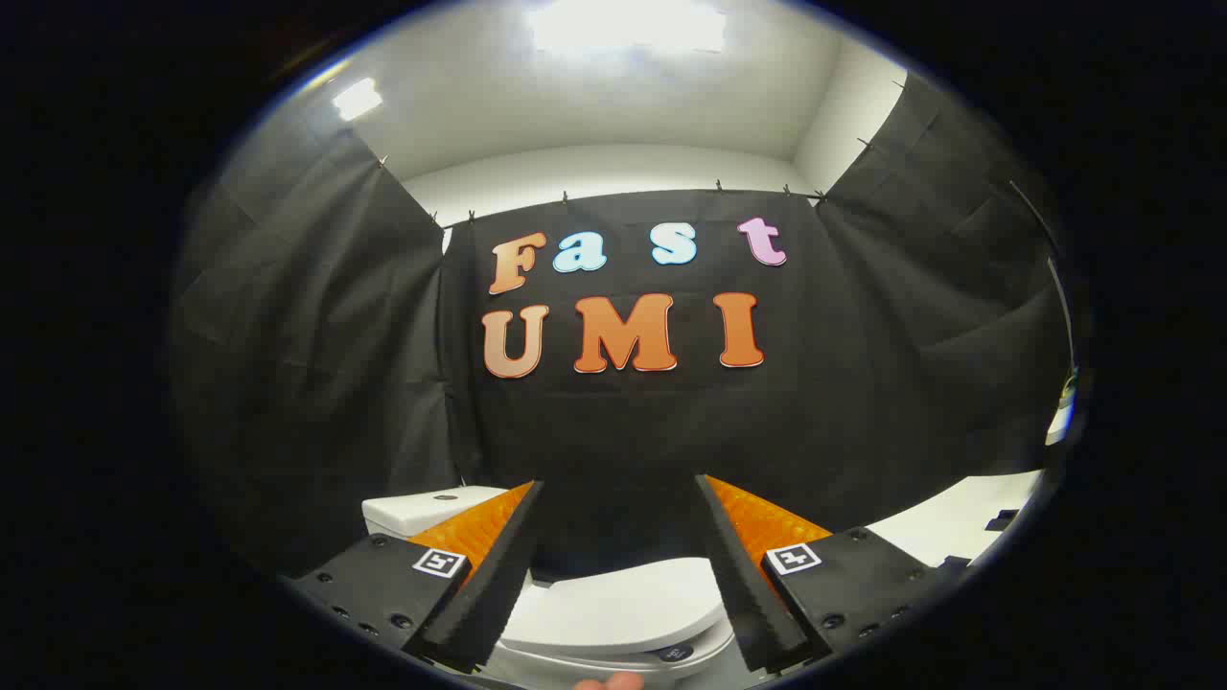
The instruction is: Open the toilet lid.
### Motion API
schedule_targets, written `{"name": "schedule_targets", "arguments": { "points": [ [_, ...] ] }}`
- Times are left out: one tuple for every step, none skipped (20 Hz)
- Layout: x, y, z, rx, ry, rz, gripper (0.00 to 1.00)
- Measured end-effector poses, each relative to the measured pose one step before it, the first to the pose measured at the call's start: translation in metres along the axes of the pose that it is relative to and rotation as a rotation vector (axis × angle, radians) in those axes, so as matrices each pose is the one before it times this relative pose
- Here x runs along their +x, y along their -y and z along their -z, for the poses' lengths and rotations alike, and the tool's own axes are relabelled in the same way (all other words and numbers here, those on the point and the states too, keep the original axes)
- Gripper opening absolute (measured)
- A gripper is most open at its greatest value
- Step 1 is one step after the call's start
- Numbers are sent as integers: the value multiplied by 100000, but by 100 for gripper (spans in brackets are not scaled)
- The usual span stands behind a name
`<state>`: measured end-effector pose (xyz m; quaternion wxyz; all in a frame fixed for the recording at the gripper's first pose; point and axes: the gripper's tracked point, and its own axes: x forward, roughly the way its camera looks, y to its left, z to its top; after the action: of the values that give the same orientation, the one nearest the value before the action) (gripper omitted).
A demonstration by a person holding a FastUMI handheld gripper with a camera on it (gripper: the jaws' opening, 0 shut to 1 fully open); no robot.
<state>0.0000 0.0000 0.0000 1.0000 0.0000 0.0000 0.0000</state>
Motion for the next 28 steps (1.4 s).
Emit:
{"name": "schedule_targets", "arguments": {
  "points": [
    [-104, 87, 118, 210, -99, 156, 98],
    [-178, -49, 40, 26, -108, -1, 98],
    [28, 25, 139, -68, -111, -99, 98],
    [61, -101, -51, -4, -161, -167, 98],
    [78, 20, 156, 95, -284, -66, 98],
    [21, -47, 32, 50, -179, -153, 98],
    [50, -33, -39, -45, -70, -63, 98],
    [-75, -73, -89, -73, 12, -74, 98],
    [72, -32, 51, 25, -61, -151, 98],
    [-60, -83, 15, 41, -130, -7, 98],
    [29, 74, 176, 65, -183, 69, 98],
    [82, 36, 22, 54, -104, -100, 98],
    [-52, -138, 60, -5, -164, 34, 98],
    [-72, 28, 25, 10, -195, 11, 98],
    [68, 69, -17, -4, -136, 28, 98],
    [-104, -23, 3, -14, 14, -239, 98],
    [131, -211, -110, -70, 138, -245, 98],
    [-142, -13, 2, 15, 231, -228, 98],
    [29, -93, -13, 33, 145, -192, 98],
    [-11, 41, 100, 120, -175, 22, 98],
    [77, 21, 20, 174, -249, 44, 98],
    [-6, -93, 101, 69, -170, -53, 98],
    [-43, -19, 53, -66, -45, -67, 98],
    [-1, -21, -7, -45, 15, -122, 98],
    [33, -140, -170, 8, 47, -291, 98],
    [-40, -37, -6, -55, 4, -207, 98],
    [189, -20, -73, -112, -87, -126, 98],
    [77, -53, 131, -82, -222, -127, 98]
  ]
}}
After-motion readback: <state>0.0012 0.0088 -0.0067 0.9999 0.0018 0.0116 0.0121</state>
